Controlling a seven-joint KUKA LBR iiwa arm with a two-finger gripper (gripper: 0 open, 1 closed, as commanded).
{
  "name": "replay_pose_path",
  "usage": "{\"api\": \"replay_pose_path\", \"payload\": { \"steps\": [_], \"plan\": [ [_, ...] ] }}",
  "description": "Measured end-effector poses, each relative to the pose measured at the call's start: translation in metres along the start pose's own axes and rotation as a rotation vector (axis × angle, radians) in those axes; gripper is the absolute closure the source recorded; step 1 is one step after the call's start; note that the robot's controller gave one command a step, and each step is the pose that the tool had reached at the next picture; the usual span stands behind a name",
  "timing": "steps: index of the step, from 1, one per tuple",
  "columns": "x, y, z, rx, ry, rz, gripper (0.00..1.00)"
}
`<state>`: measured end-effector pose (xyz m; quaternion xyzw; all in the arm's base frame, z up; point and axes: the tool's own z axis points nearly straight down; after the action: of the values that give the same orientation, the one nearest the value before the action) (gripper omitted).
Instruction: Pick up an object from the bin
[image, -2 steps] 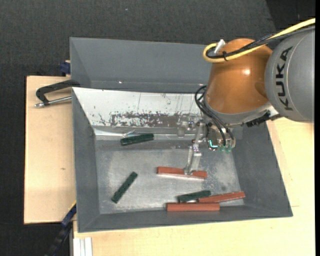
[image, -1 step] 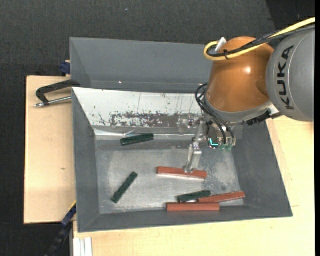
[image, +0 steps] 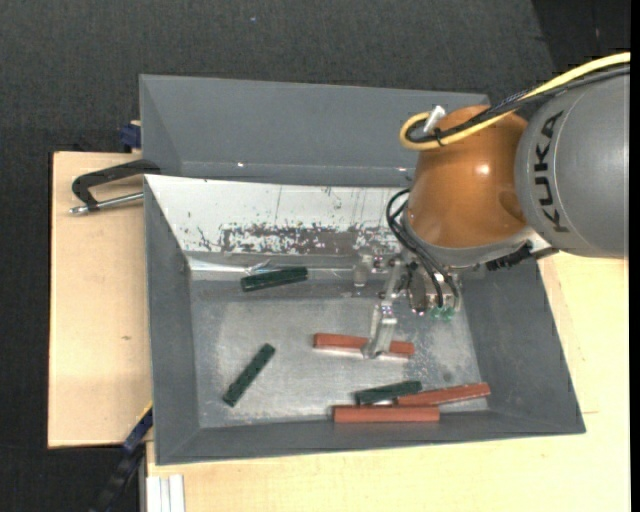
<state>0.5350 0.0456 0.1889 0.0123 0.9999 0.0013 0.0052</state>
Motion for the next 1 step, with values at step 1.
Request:
{"api": "replay_pose_path", "payload": {
  "steps": [1],
  "plan": [
    [0.0120, -0.0054, 0.0591, 0.002, 0.009, 0.030, 0.00]
  ]
}}
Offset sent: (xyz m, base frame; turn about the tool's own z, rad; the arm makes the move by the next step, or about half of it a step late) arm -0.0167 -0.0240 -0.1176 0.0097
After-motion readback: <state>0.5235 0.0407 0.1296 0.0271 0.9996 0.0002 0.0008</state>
